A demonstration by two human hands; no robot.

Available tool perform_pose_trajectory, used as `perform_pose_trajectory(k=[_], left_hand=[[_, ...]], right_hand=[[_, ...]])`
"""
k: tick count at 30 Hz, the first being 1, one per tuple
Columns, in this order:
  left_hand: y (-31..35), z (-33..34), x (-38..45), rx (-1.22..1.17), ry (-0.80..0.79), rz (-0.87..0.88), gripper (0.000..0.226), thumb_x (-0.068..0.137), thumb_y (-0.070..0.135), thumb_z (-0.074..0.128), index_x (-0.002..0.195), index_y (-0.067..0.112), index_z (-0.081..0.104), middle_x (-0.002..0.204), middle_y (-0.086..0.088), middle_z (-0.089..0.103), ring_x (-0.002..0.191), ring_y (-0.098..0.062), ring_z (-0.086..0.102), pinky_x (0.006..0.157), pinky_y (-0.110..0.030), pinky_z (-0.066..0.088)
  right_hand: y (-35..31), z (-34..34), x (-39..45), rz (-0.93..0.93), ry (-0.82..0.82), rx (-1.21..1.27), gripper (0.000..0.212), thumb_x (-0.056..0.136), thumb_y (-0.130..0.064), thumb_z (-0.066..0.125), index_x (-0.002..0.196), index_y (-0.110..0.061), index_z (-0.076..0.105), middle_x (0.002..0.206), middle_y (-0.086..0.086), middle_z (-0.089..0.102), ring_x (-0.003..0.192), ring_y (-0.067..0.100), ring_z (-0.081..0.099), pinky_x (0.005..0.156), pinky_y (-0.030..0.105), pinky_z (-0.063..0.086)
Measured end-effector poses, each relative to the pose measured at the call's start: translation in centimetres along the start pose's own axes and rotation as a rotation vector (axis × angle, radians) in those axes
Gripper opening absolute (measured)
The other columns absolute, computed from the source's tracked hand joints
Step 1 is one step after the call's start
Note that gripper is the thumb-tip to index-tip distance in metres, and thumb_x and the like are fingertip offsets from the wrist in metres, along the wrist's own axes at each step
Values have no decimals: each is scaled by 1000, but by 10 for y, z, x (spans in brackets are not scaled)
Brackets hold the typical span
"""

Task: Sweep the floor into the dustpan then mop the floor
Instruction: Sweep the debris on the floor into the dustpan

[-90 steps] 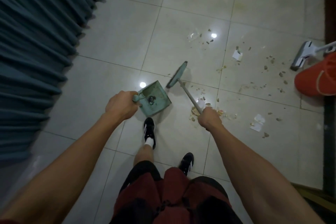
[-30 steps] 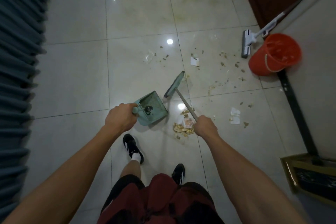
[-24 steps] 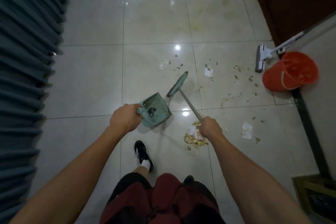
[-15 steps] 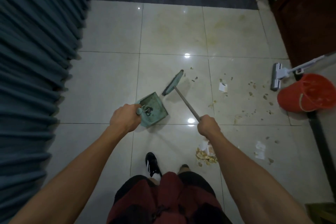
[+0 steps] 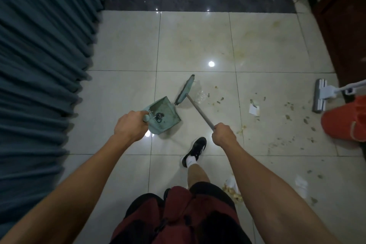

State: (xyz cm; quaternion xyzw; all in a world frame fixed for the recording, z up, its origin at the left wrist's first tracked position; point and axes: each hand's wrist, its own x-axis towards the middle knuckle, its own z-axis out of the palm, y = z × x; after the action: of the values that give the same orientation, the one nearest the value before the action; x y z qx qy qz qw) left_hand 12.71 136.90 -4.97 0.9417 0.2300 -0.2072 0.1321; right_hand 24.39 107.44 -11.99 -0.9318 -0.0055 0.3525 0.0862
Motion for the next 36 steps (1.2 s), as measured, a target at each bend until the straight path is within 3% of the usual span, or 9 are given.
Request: perform_pose_trajectory(k=[4, 12, 17, 20, 25, 29, 36], left_hand=[[23, -17, 60, 22, -30, -22, 23, 90, 22, 51, 105, 30, 65, 83, -1, 67, 70, -26, 64, 70, -39, 61], [68, -51, 142, 49, -73, -48, 16, 93, 24, 54, 105, 28, 65, 83, 2, 67, 69, -21, 64, 66, -36, 60], [81, -60, 175, 89, -95, -23, 9, 93, 25, 53, 96, 27, 61, 82, 0, 66, 69, -21, 62, 61, -31, 53], [83, -64, 188, 101, -114, -12, 6, 93, 25, 55, 93, 28, 60, 80, 2, 65, 67, -19, 61, 59, -29, 52], [83, -72, 207, 120, -134, 73, 8, 91, 26, 57, 95, 27, 63, 81, 1, 67, 69, -22, 64, 65, -34, 59], [86, -76, 221, 170, -164, 169, 14, 95, 28, 56, 106, 27, 65, 90, -1, 69, 73, -21, 65, 59, -29, 53], [88, -81, 233, 258, -185, 331, 26, 97, 29, 55, 120, 28, 66, 104, -6, 71, 80, -23, 62, 65, -31, 49]], right_hand=[[-12, -33, 61, -3, -39, 1, 29, 96, -13, 52, 124, -9, 58, 105, 10, 60, 84, 26, 58, 73, 34, 54], [-38, -93, 147, -31, -157, 50, 35, 92, -15, 48, 125, -8, 57, 105, 11, 61, 86, 30, 65, 74, 38, 59], [-46, -107, 173, -118, -181, -12, 38, 93, -10, 45, 130, -11, 53, 117, 13, 62, 96, 31, 62, 69, 33, 47], [-43, -110, 177, -119, -174, -86, 46, 94, -8, 45, 139, -16, 50, 115, 11, 62, 91, 28, 62, 67, 33, 47], [-31, -103, 168, 12, -148, -120, 34, 96, -9, 49, 128, -8, 58, 108, 9, 63, 92, 25, 65, 68, 32, 49], [-29, -93, 153, 102, -131, -88, 30, 95, -8, 50, 124, -9, 58, 99, 7, 60, 82, 23, 59, 69, 32, 47], [-21, -63, 109, 253, -128, -17, 26, 96, -11, 50, 119, -8, 61, 107, 9, 66, 80, 23, 59, 69, 31, 48]])
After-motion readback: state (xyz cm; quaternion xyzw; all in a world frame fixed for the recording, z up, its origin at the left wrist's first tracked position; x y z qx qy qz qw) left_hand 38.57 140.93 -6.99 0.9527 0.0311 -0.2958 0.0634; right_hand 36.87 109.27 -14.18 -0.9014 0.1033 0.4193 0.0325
